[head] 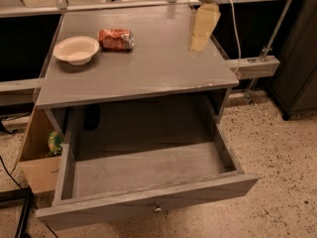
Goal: Place coke can into top drawer
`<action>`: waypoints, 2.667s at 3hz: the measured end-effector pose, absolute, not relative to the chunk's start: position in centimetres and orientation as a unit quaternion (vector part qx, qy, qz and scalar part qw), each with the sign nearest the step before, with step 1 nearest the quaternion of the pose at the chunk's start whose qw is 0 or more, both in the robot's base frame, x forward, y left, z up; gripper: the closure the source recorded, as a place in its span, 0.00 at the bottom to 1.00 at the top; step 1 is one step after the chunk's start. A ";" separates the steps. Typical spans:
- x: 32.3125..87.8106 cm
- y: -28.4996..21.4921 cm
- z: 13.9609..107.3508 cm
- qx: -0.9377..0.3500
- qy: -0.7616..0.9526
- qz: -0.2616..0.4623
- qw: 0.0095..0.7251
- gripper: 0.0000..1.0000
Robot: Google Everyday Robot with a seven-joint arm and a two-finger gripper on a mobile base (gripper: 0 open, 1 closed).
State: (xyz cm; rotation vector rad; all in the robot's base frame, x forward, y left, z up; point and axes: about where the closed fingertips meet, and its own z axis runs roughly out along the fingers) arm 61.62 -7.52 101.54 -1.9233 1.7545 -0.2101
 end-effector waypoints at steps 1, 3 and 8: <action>64.0 -6.2 101.8 -0.714 0.635 -0.077 0.284 0.00; 69.5 -2.2 101.2 -0.721 0.616 -0.047 0.314 0.00; 77.5 6.1 95.1 -0.687 0.642 0.071 0.334 0.00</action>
Offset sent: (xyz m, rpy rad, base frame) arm 0.0882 0.0459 0.0064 0.1156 -0.0721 0.0784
